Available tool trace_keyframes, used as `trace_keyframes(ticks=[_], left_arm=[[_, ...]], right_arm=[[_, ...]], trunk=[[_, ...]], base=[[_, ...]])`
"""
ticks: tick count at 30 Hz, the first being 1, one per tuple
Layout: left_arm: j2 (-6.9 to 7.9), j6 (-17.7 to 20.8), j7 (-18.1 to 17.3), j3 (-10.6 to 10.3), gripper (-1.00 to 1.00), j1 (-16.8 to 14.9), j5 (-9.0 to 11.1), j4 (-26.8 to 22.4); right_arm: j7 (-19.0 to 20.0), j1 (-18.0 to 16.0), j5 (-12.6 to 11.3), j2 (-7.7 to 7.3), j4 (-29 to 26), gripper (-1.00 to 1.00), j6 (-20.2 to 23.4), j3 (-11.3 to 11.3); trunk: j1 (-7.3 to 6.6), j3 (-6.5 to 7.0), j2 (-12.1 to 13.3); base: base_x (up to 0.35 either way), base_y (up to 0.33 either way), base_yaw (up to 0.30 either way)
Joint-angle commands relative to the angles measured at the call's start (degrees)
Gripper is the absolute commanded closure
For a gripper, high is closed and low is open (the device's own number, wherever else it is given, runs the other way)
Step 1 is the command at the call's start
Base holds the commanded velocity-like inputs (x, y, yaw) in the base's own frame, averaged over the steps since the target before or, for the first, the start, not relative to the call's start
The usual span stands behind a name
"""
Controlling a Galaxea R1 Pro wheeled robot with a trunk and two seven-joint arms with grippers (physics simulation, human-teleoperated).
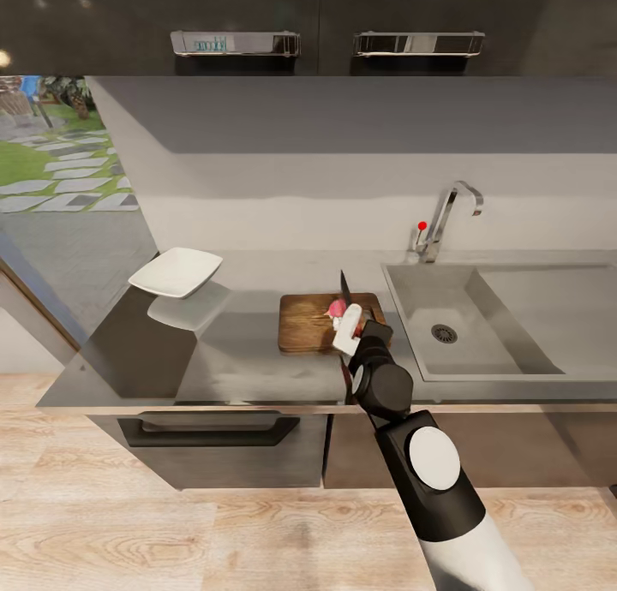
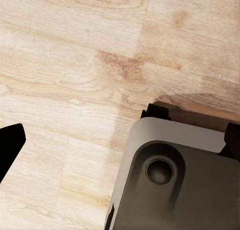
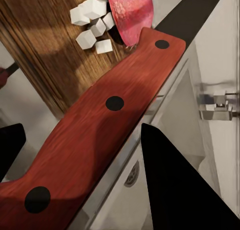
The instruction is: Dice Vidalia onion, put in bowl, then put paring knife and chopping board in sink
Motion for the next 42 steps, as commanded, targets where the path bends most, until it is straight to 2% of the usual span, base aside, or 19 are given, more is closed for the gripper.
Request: trace_keyframes(ticks=[1,42], left_arm=[[0.01,-0.15,0.23,-0.50,-1.00,-0.02,0.40,0.01],[0.01,-0.17,0.23,-0.50,-1.00,-0.02,0.35,0.02]], right_arm=[[0.48,-0.06,0.55,0.00,-0.05,1.00,0.17,0.08],[0.39,-0.06,0.31,0.00,3.00,1.00,0.16,0.34]], trunk=[[0.01,-0.06,-0.04],[0.01,-0.06,-0.04]], base=[[0.000,0.000,0.000],[0.000,0.000,0.000]])
